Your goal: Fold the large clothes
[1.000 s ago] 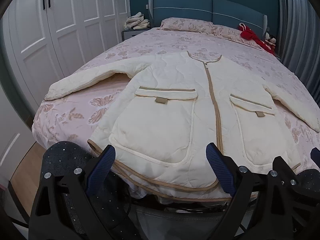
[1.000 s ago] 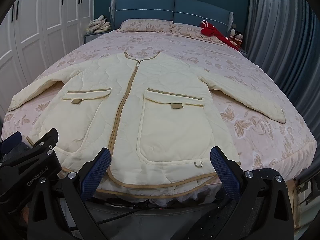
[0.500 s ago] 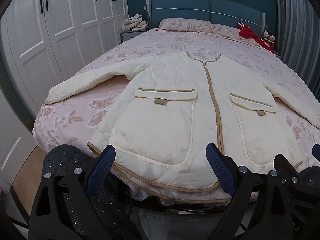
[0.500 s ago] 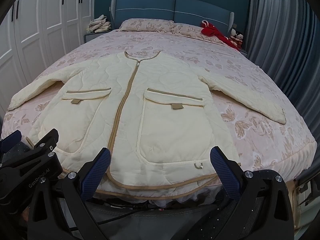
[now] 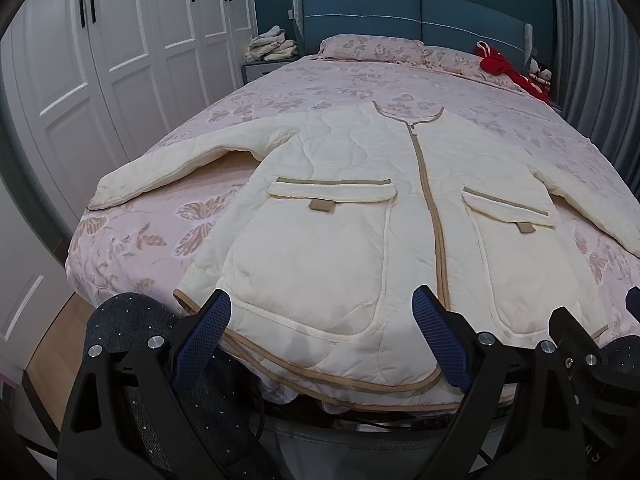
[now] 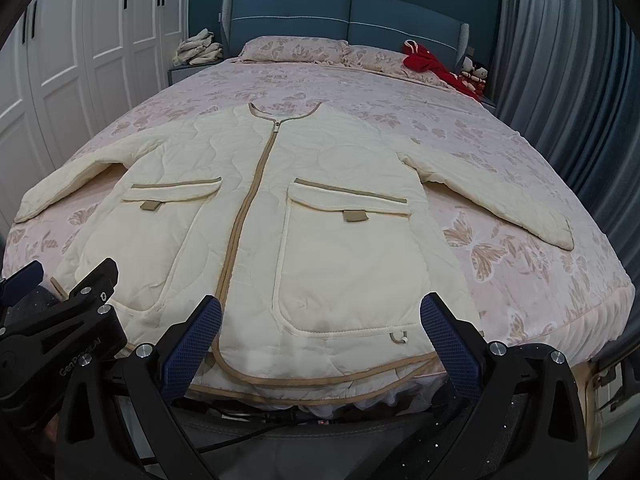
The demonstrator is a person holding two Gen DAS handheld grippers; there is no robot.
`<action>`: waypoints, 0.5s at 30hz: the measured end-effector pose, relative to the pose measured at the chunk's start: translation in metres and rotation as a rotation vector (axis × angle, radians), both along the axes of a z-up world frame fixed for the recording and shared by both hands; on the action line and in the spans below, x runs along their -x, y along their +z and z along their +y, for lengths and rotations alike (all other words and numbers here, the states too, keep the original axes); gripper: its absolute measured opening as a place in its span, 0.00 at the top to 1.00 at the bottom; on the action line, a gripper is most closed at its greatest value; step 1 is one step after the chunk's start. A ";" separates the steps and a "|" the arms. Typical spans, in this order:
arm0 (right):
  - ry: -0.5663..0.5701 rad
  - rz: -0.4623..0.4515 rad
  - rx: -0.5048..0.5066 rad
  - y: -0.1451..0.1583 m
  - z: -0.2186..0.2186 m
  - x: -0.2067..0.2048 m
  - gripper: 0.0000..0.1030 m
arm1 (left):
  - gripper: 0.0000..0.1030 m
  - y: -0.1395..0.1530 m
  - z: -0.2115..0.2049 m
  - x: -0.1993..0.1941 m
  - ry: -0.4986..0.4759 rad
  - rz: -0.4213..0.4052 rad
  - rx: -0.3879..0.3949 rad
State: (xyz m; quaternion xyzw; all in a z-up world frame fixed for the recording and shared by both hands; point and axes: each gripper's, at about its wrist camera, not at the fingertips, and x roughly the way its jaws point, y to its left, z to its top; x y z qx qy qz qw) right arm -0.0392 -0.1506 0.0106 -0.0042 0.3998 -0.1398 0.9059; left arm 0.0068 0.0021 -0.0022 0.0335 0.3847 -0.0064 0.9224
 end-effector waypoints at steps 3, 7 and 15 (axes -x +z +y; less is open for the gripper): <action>0.000 0.000 0.000 0.000 0.000 0.001 0.05 | 0.13 0.000 0.000 0.000 0.001 0.000 0.000; 0.000 0.000 -0.001 0.000 0.000 0.000 0.05 | 0.13 0.000 0.000 -0.001 0.000 0.001 0.000; -0.004 0.008 -0.006 -0.003 0.000 -0.006 0.05 | 0.13 -0.002 0.004 -0.004 0.002 0.008 -0.005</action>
